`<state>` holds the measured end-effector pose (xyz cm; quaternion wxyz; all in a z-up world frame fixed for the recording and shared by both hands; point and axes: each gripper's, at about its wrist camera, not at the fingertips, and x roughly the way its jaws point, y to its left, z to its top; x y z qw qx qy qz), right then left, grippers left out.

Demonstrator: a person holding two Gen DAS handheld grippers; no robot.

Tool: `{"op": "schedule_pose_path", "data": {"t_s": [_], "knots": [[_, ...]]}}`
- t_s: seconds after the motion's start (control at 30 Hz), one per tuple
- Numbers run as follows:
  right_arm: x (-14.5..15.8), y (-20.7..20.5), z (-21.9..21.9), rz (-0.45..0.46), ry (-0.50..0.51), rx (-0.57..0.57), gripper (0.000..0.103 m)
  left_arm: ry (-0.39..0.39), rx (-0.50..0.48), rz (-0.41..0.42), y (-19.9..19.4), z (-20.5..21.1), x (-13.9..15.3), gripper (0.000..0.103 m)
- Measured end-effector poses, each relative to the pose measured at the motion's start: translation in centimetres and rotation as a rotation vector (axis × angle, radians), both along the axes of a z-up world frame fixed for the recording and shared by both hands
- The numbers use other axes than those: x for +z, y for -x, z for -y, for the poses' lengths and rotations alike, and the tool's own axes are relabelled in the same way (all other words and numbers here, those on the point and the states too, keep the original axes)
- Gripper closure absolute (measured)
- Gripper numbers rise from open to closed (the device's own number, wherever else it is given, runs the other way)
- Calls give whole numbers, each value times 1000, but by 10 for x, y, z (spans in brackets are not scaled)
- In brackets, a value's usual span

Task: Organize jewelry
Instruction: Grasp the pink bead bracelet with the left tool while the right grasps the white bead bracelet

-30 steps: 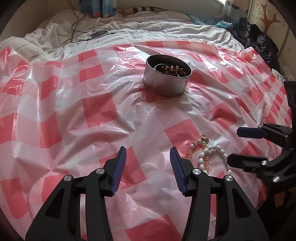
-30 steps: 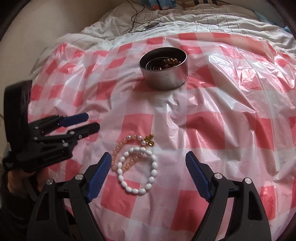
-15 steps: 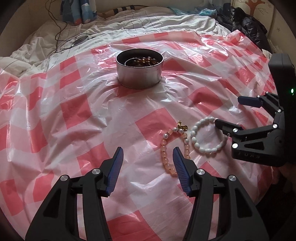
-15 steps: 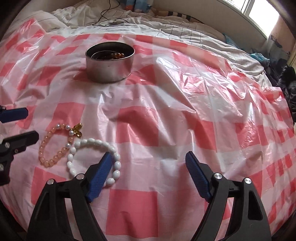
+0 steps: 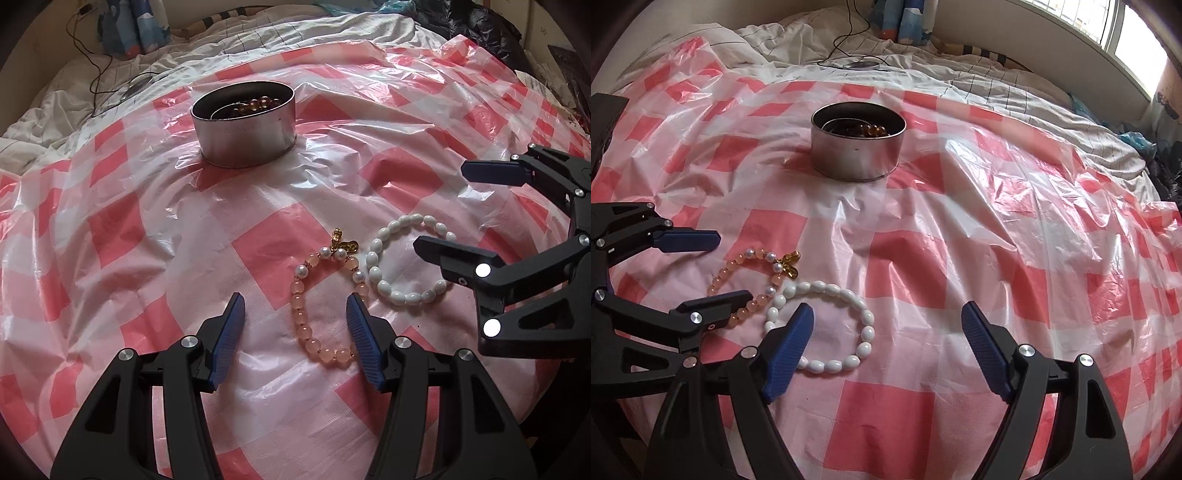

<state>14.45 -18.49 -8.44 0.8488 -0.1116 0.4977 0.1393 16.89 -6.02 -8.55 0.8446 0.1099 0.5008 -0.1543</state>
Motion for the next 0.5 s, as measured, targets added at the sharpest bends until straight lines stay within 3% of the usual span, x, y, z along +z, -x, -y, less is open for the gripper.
{"op": "schedule_pose_path", "data": {"t_s": [0.07, 0.13, 0.2, 0.27, 0.3, 0.33, 0.37, 0.43, 0.5], "knots": [[-4, -4, 4, -24, -37, -1, 24, 15, 1, -7, -1, 0, -2, 49], [-7, -6, 6, -43, -68, -2, 24, 30, -13, -20, -2, 1, -4, 58], [-9, -6, 6, -49, -76, 2, 24, 38, -20, -29, -2, 3, -4, 83], [-11, -4, 4, -46, -78, 16, 24, 32, -31, -34, -1, 5, -4, 95], [-12, -3, 2, -45, -73, 26, 27, 36, -28, -37, -2, 3, -4, 96], [-14, -2, 0, -47, -64, 39, 40, 49, -23, -46, -3, 0, -4, 96], [-16, -1, -3, -55, -54, 52, 45, 62, -16, -55, -4, -3, -3, 96], [-17, 2, -10, -53, -41, 76, 69, 72, 0, -60, -5, -9, -3, 96], [-16, 4, -14, -49, -17, 86, 86, 106, 9, -70, -6, -15, -1, 96]]}}
